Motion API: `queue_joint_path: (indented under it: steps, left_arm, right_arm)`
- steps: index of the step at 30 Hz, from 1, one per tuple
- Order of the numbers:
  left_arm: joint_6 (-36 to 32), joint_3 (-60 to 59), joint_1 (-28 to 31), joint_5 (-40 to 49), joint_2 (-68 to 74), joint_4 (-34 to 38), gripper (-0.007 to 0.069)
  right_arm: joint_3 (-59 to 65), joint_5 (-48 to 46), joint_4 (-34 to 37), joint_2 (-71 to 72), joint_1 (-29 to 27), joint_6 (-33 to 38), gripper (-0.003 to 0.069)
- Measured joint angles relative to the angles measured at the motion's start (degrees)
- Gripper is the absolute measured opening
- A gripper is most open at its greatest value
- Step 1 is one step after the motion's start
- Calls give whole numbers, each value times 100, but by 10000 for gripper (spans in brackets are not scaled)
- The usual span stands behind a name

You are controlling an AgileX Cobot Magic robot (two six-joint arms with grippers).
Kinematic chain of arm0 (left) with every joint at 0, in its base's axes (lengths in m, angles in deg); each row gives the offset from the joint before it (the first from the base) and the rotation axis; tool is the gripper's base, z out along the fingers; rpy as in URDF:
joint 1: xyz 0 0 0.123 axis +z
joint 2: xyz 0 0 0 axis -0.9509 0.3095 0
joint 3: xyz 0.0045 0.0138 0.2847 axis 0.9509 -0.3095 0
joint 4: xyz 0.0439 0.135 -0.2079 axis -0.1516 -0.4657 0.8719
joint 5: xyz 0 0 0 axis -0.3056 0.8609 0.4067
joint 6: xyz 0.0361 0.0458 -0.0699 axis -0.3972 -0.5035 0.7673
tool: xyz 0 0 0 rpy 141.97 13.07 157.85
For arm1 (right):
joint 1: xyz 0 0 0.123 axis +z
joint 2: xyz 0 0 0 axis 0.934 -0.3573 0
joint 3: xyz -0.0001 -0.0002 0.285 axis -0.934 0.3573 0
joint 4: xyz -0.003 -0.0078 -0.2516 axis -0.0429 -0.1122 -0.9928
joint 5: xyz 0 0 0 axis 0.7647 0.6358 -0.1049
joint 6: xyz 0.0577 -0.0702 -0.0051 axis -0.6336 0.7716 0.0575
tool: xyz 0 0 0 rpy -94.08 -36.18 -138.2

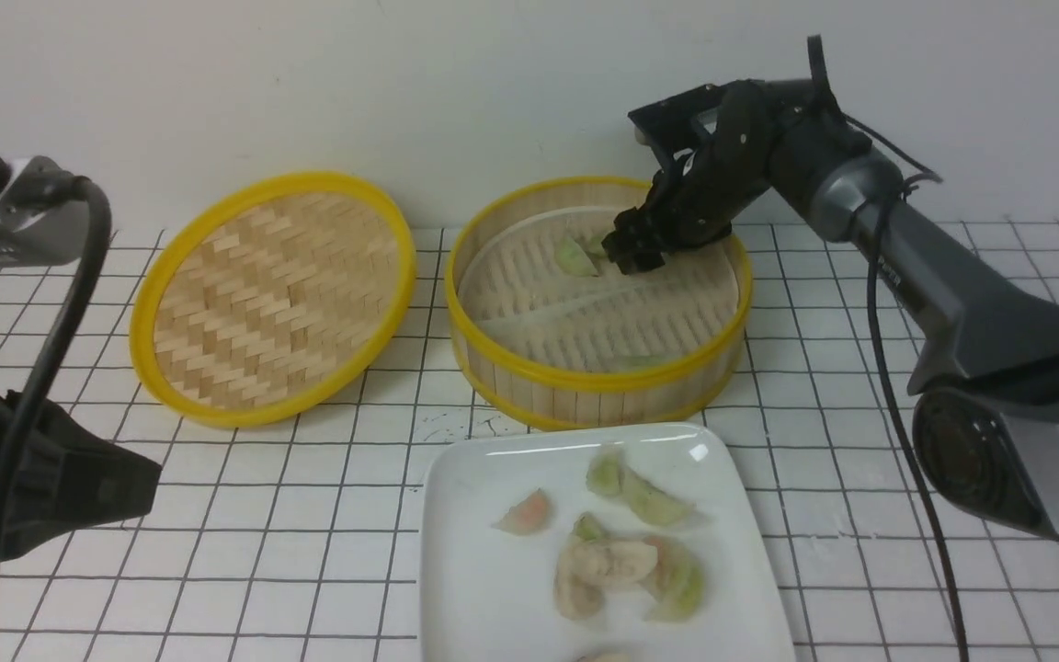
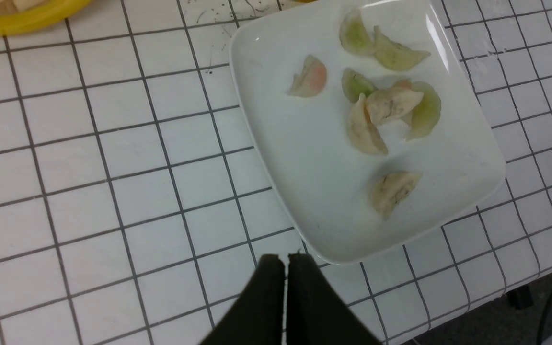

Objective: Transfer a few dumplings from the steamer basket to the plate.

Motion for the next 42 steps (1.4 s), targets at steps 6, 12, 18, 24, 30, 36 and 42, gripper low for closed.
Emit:
queue_joint_path:
  steps: [6, 12, 18, 24, 30, 36, 42]
  left_arm:
    - [0, 0, -2, 0, -8, -6, -6]
    - [0, 0, -2, 18, -8, -6, -6]
    - [0, 0, -2, -14, -10, -31, -6]
    - [28, 220, -2, -167, 293, -55, -6]
    - [58, 1224, -29, 61, 1593, -156, -6]
    - [112, 2914, -810, -198, 3396, -626, -6]
    - [200, 4879, -1627, -174, 5315, -1222, -6]
  right_arm:
    - [-27, 83, -72, -27, 64, 0, 241]
    - [-298, -676, -147, 45, 70, -117, 118]
    - [-660, -1054, -146, 406, 74, -243, 118]
    - [25, -1054, 75, 1173, 74, -430, 118]
    - [2776, -1047, 485, 3231, 74, -397, 118]
    - [5964, -1029, 932, 5432, 97, -99, 118]
    - [8341, -515, 1346, 6289, 720, 219, 118]
